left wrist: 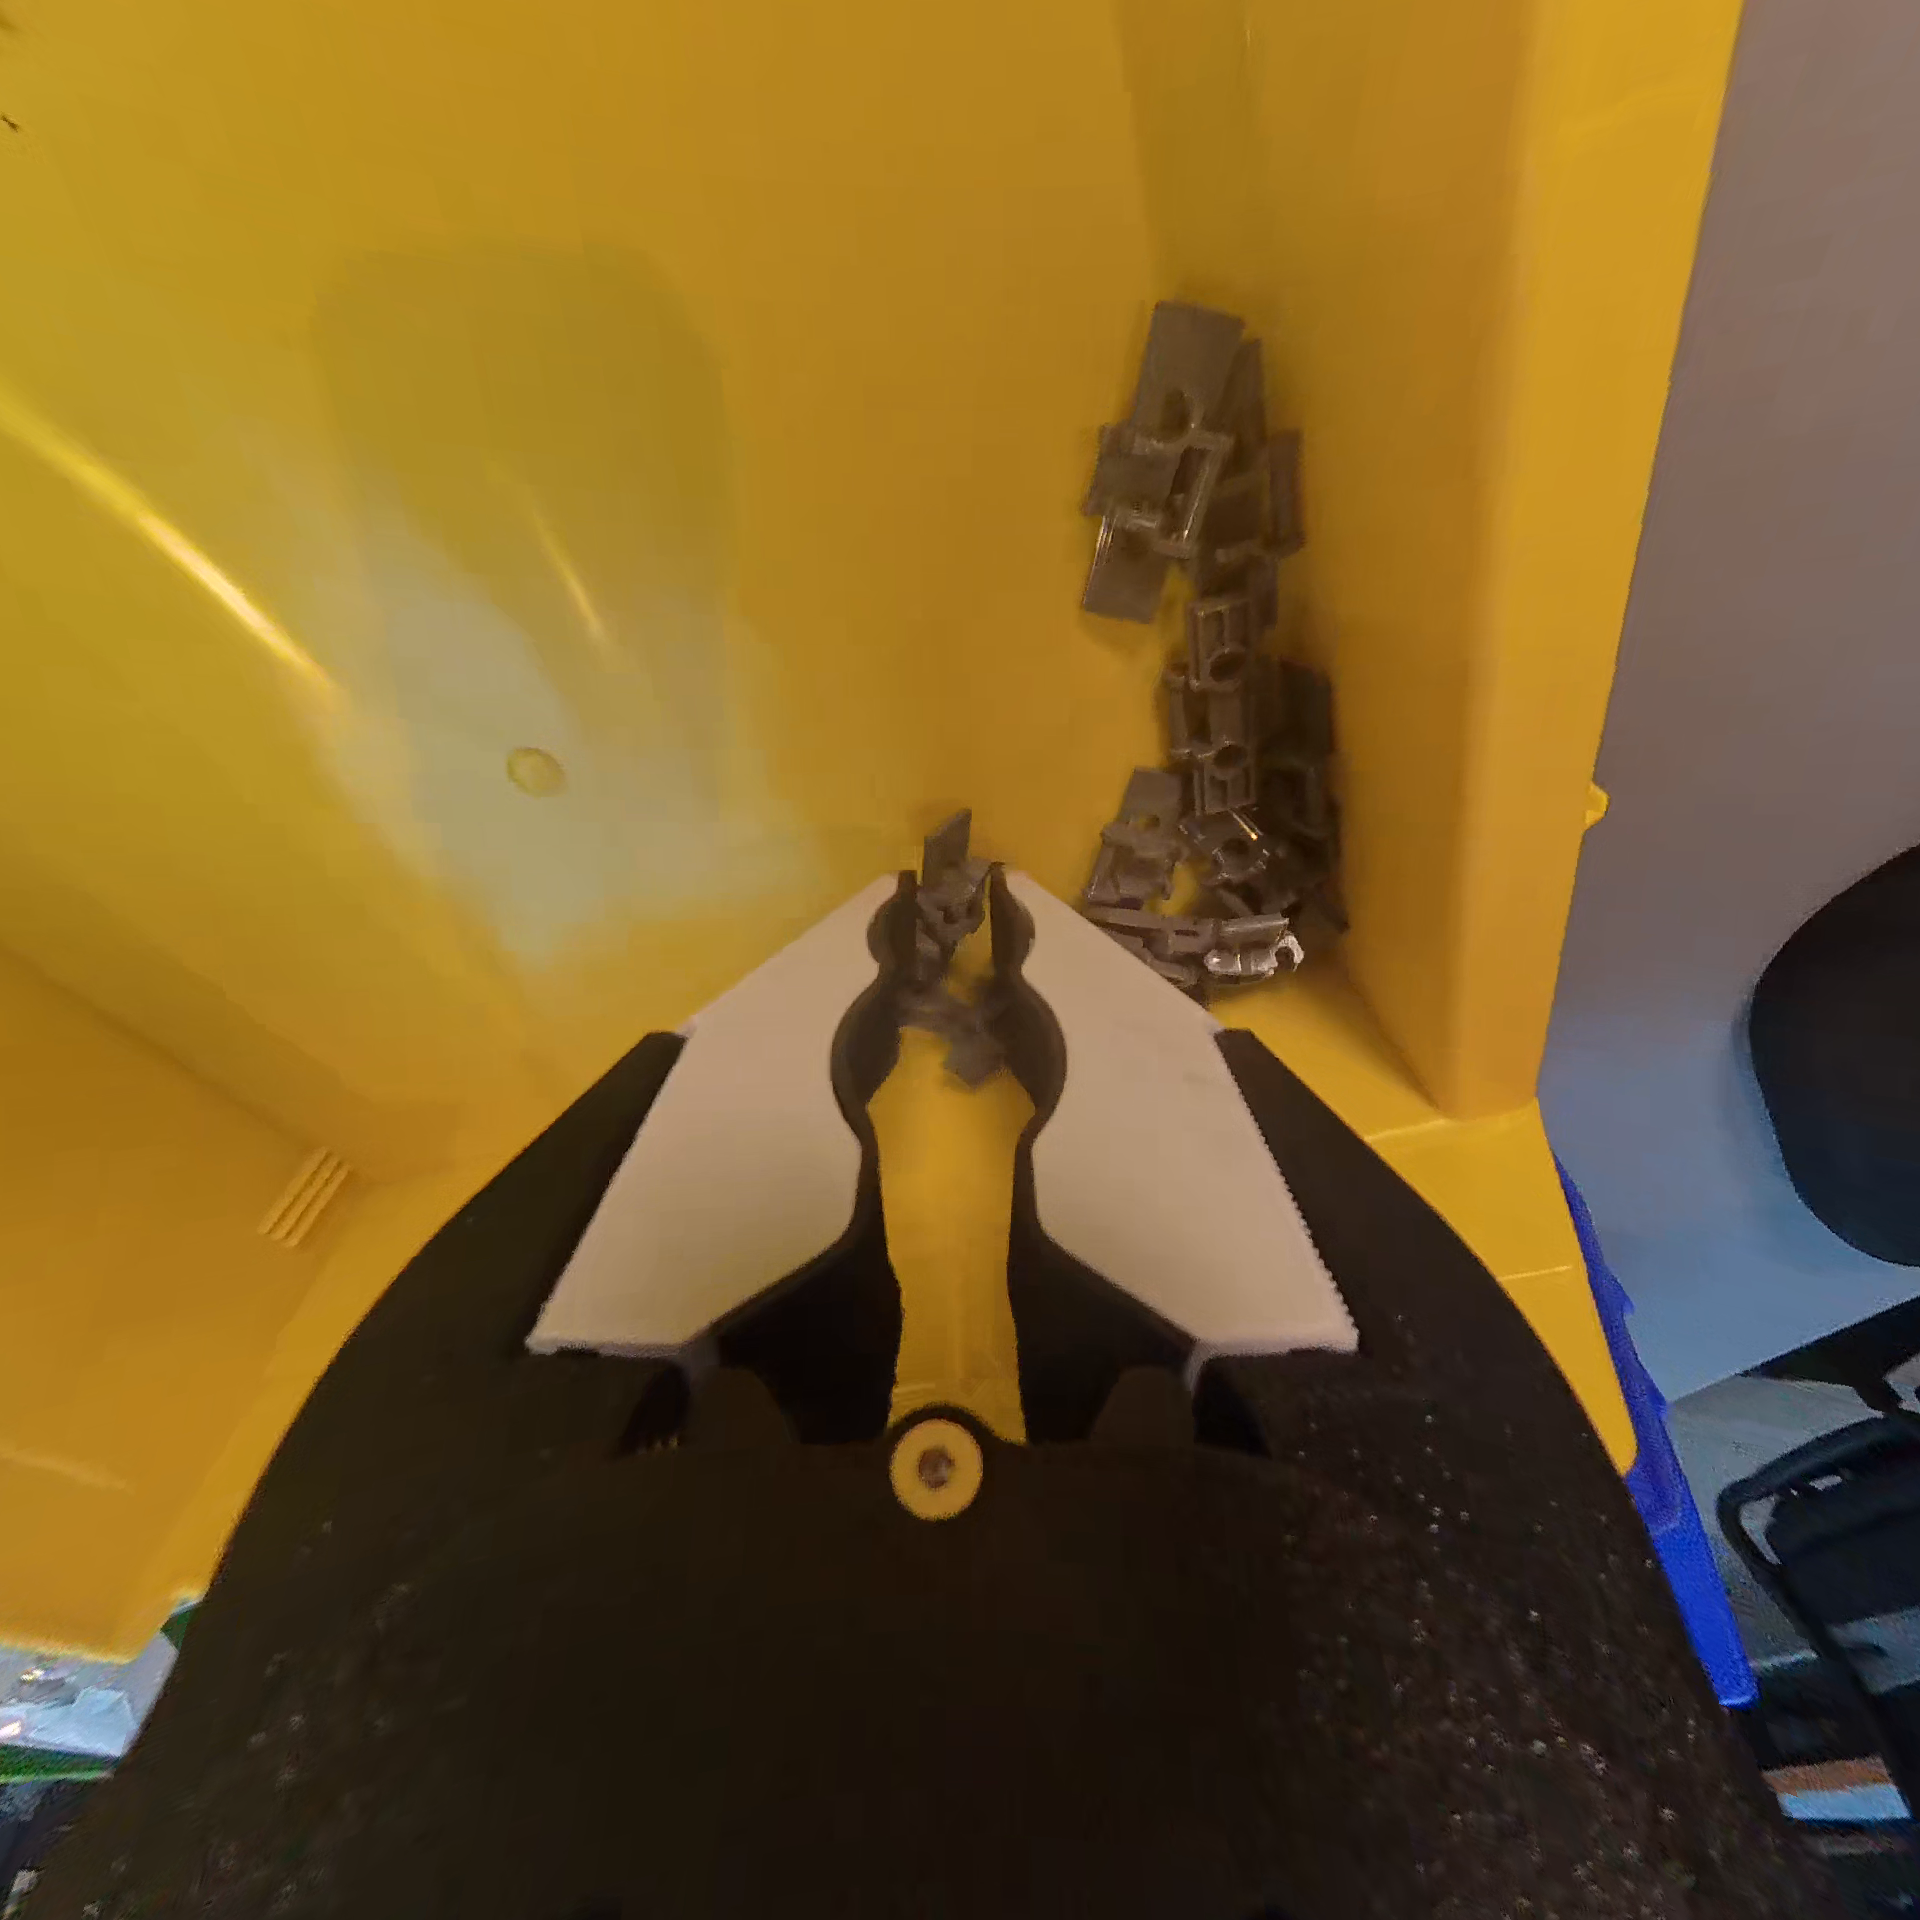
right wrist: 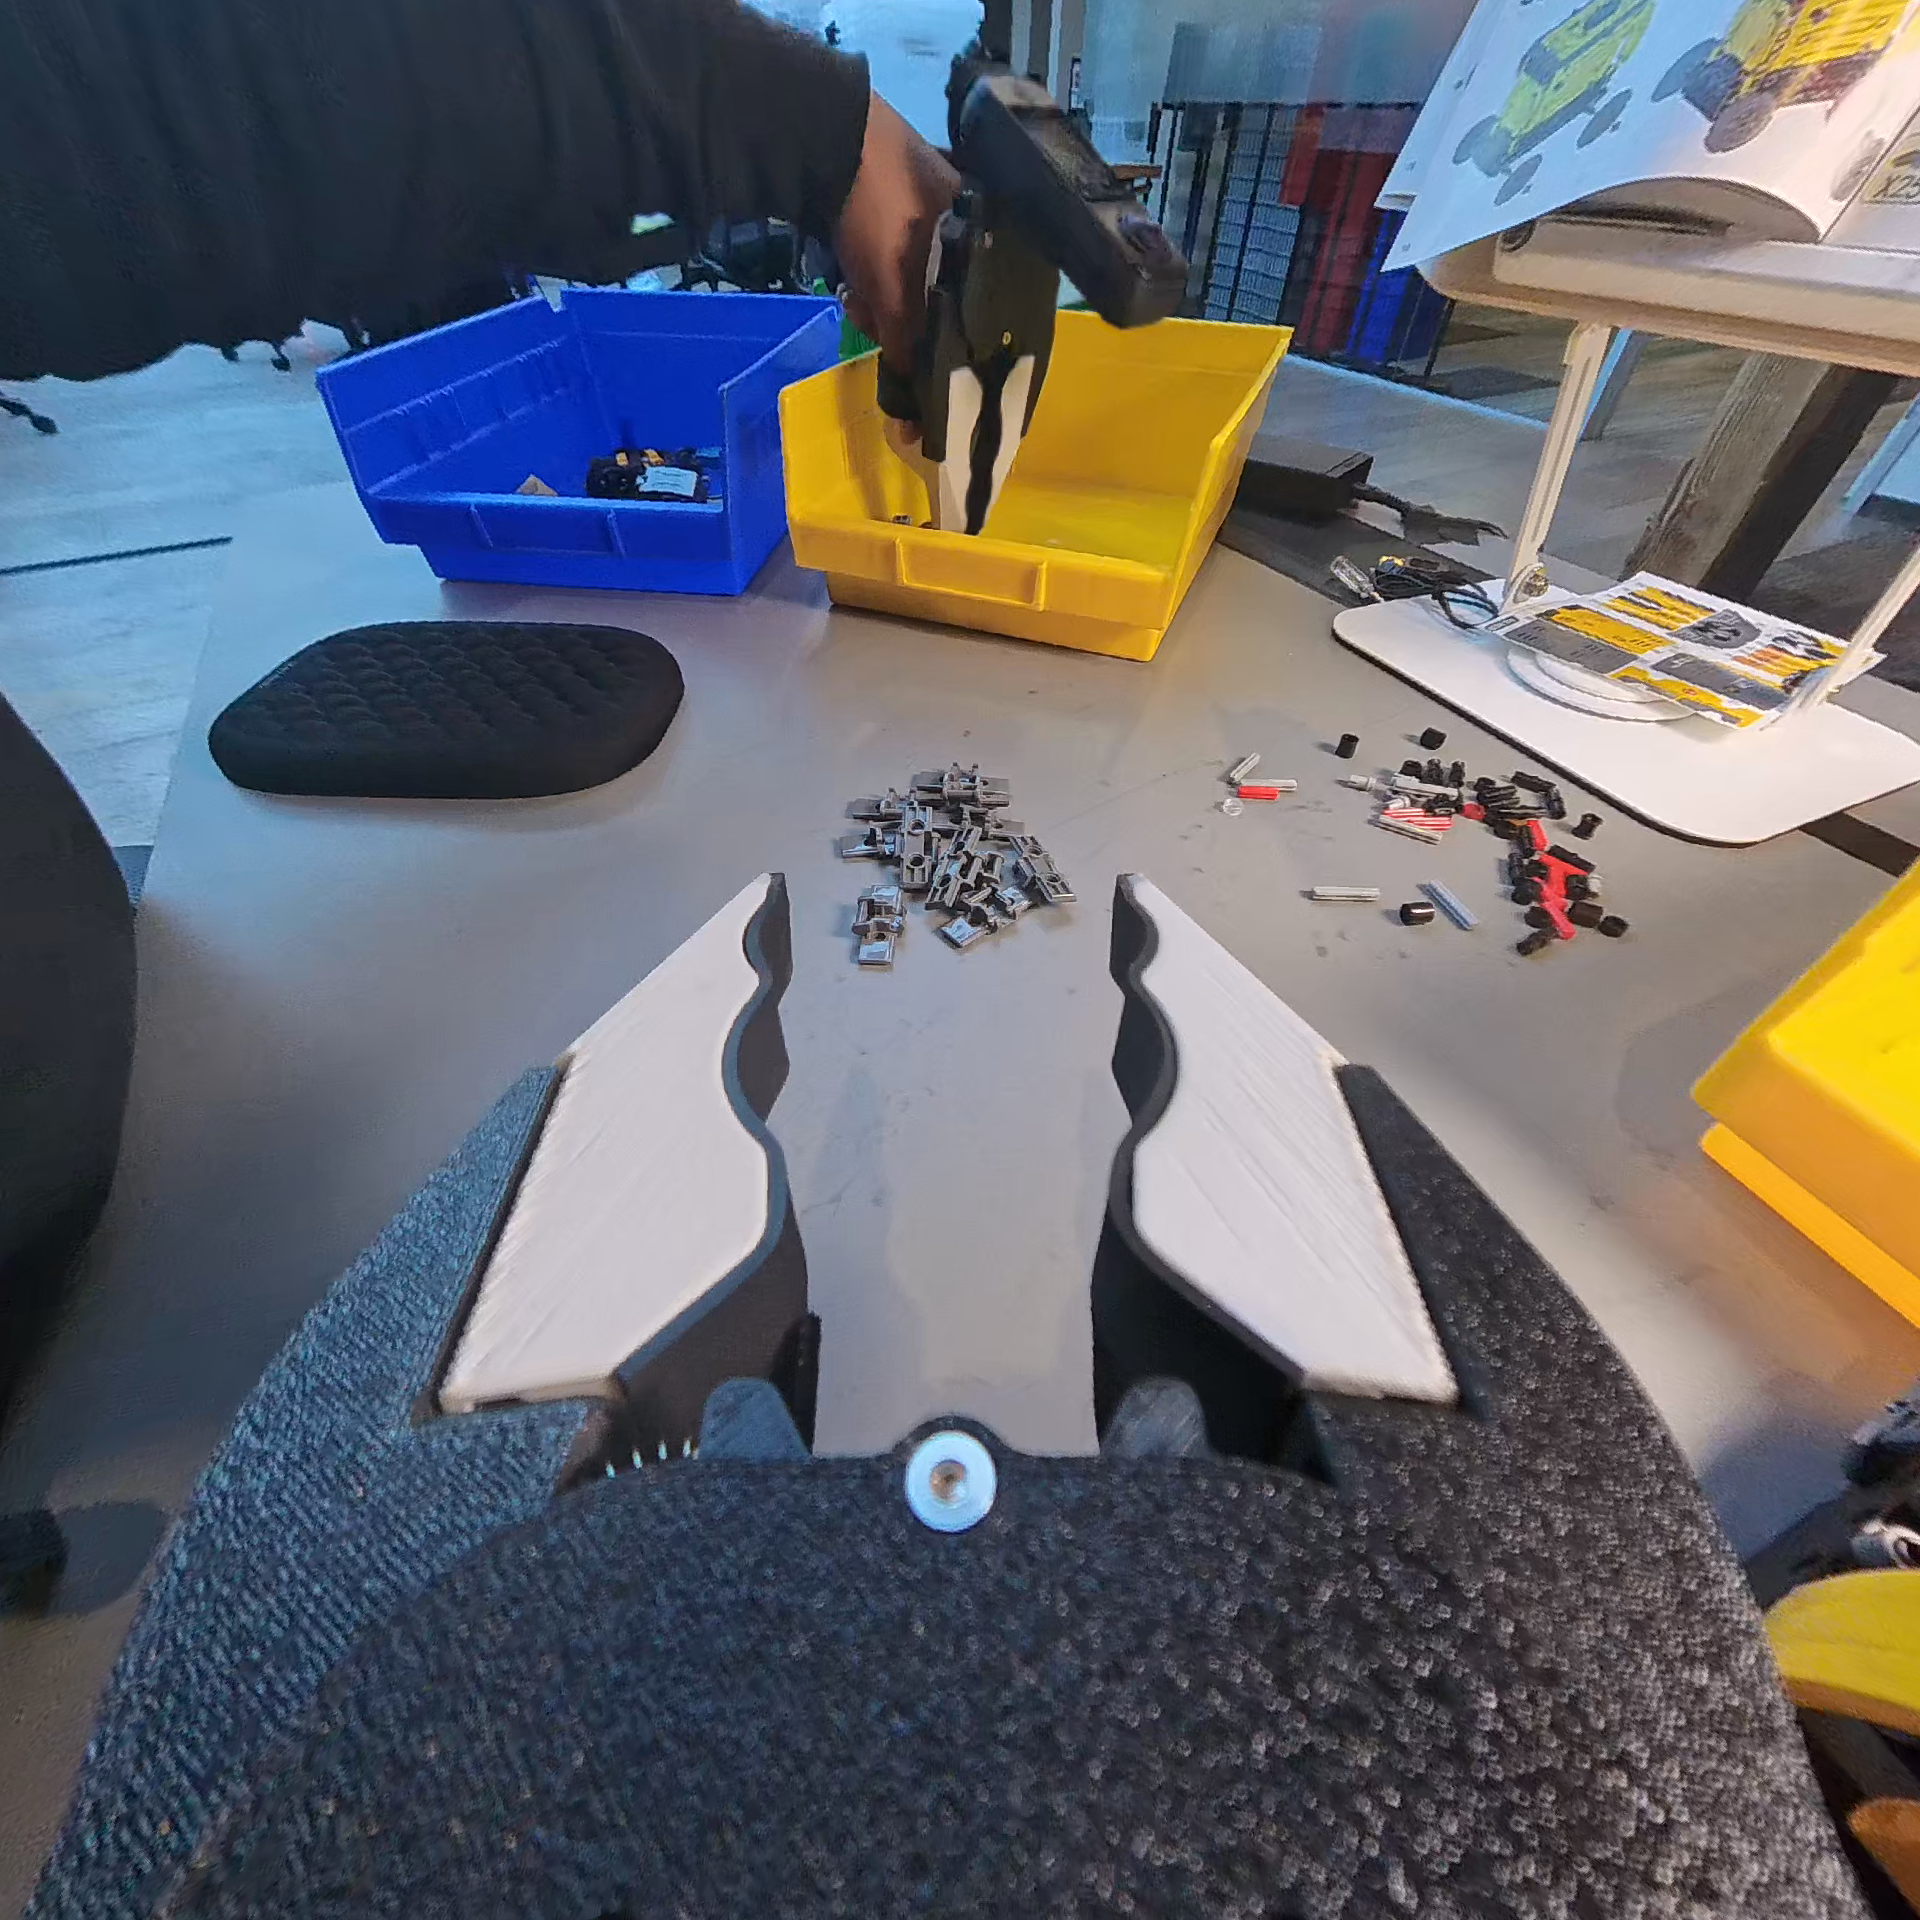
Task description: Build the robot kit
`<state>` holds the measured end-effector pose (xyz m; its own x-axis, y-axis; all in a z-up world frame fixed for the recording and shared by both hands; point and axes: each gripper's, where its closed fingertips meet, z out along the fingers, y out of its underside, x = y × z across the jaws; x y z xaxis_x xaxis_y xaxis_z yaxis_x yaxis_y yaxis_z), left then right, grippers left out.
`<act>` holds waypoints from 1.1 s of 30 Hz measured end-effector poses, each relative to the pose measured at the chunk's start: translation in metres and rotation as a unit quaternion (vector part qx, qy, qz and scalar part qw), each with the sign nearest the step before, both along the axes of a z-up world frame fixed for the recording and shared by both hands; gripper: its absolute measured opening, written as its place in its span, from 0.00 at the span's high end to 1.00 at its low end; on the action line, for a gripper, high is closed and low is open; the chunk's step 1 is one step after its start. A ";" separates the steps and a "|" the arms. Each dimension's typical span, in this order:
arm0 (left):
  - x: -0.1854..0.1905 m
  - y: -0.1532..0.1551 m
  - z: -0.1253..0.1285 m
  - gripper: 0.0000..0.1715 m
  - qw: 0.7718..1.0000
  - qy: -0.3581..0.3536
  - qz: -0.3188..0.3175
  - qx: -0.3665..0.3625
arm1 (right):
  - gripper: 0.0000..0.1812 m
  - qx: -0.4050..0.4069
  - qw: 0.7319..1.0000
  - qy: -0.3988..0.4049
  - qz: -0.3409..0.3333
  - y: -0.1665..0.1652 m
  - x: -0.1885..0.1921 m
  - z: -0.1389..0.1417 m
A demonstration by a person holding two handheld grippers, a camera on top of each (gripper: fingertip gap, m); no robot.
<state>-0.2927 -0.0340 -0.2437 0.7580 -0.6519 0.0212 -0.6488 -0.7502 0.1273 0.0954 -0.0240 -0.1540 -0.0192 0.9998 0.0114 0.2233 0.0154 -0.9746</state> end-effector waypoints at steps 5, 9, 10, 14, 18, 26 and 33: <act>0.073 0.032 0.060 0.95 0.985 -0.111 -0.043 0.128 | 0.66 -0.002 1.000 0.001 0.001 0.000 0.000 0.000; 0.179 0.018 0.079 0.95 0.954 -0.226 -0.134 0.145 | 0.66 0.000 1.000 -0.003 0.004 -0.001 0.000 -0.001; 0.198 0.013 0.072 0.95 0.949 -0.238 -0.154 0.140 | 0.66 0.001 1.000 -0.002 0.003 -0.001 0.000 -0.001; 0.243 0.006 0.031 0.95 0.942 -0.255 -0.187 0.112 | 0.66 0.002 1.000 0.002 0.000 0.000 0.000 0.001; 0.254 0.009 0.021 0.91 0.939 -0.262 -0.192 0.108 | 0.66 0.001 1.000 0.003 -0.001 0.000 0.001 0.001; 0.125 0.038 0.071 0.84 0.975 -0.121 -0.101 0.154 | 0.66 0.006 1.000 0.003 0.004 -0.002 0.000 0.001; -0.022 0.004 0.030 0.83 0.999 0.028 0.028 0.030 | 0.66 0.005 1.000 0.003 0.003 -0.002 0.000 0.001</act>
<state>-0.3142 -0.0299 -0.2133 0.7921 -0.6073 -0.0612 -0.5986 -0.7926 0.1159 0.0959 -0.0257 -0.1526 -0.0257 0.9995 0.0207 0.2170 0.0258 -0.9758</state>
